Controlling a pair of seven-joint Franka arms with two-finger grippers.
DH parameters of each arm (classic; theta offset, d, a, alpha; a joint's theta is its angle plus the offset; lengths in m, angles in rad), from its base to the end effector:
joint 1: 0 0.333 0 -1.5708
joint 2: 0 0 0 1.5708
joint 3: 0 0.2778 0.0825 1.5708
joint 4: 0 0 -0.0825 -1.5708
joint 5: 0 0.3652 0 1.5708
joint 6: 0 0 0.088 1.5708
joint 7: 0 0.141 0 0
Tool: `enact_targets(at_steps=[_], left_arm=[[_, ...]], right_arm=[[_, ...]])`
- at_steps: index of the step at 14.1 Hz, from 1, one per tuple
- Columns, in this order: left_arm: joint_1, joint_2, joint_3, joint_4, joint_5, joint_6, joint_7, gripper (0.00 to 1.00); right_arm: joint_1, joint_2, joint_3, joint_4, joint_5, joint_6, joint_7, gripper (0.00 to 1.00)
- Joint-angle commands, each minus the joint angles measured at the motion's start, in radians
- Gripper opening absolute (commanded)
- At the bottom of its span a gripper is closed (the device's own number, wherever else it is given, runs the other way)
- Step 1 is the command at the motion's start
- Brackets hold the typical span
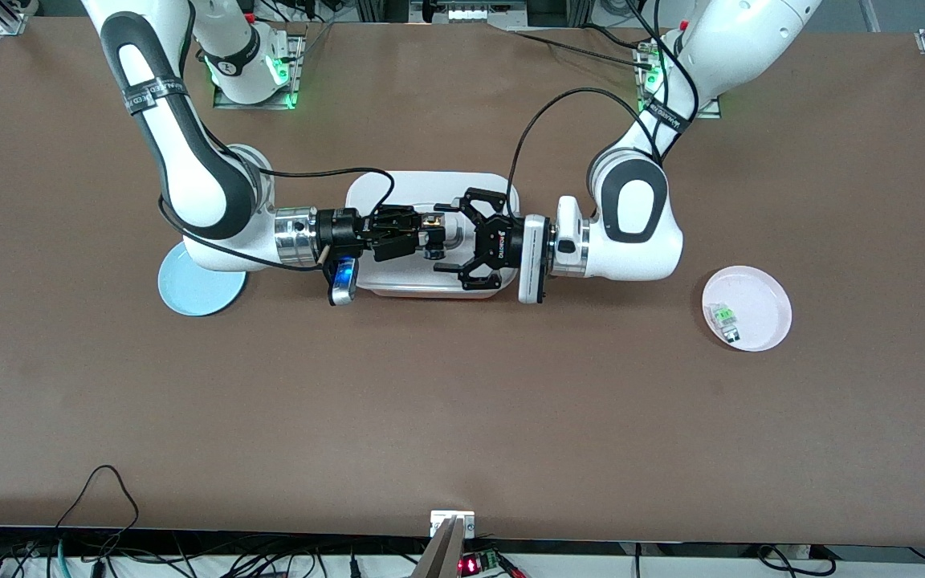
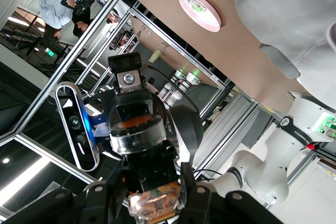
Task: Transfer orange switch to right arm and place
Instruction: 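Open the left gripper and withdraw it while the right gripper pulls away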
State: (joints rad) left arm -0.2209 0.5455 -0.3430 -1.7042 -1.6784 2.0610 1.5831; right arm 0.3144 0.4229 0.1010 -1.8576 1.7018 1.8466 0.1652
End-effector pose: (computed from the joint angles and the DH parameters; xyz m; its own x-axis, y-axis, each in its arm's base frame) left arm 0.5387 -0.4072 0.3116 0.6358 -0.0866 0.7669 -0.7686 0.0192 0.6394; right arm 0.5280 0.3489 0.3137 0.6282 0.0387 -0.7771 -0.7698 -0.1143 -0.6280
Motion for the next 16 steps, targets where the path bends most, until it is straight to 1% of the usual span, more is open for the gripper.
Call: enact_targets(at_steps=[1,3,4,7,9,11,13,14,15,16], left_arm=[[0.009,-0.015,0.002,-0.012,-0.014,-0.036,0.009,1.0],[0.046,-0.016,0.002,-0.014,0.006,-0.088,0.008,1.0],[0.076,-0.018,0.002,-0.012,0.043,-0.119,-0.001,1.0],[0.149,-0.029,0.002,0.003,0.141,-0.203,-0.122,1.0],[0.17,-0.03,0.002,0.043,0.247,-0.246,-0.243,1.0],[0.185,-0.03,0.004,0.099,0.371,-0.298,-0.354,1.0],[0.212,-0.03,0.005,0.147,0.489,-0.384,-0.48,1.0],[0.227,-0.032,0.005,0.161,0.544,-0.424,-0.545,1.0],[0.238,-0.044,0.005,0.166,0.596,-0.464,-0.625,1.0],[0.245,-0.056,0.007,0.167,0.644,-0.487,-0.694,1.0]], right_arm=[[-0.008,-0.027,0.002,-0.006,-0.052,0.009,-0.016,0.28],[-0.026,-0.047,0.002,-0.002,-0.146,0.011,-0.016,0.28],[-0.035,-0.061,0.0,-0.002,-0.196,0.011,-0.016,0.28],[-0.066,-0.082,-0.001,0.017,-0.332,0.011,-0.016,0.28],[-0.084,-0.104,-0.001,0.018,-0.443,0.011,-0.016,0.28],[-0.1,-0.13,-0.003,0.018,-0.597,0.013,-0.013,0.28],[-0.133,-0.156,-0.003,0.018,-0.753,0.013,-0.016,0.28],[-0.146,-0.174,-0.003,0.018,-0.848,0.013,-0.016,0.28],[-0.15,-0.191,-0.001,0.018,-0.969,0.013,-0.016,0.28],[-0.15,-0.202,-0.001,0.018,-1.06,0.013,-0.016,0.28]])
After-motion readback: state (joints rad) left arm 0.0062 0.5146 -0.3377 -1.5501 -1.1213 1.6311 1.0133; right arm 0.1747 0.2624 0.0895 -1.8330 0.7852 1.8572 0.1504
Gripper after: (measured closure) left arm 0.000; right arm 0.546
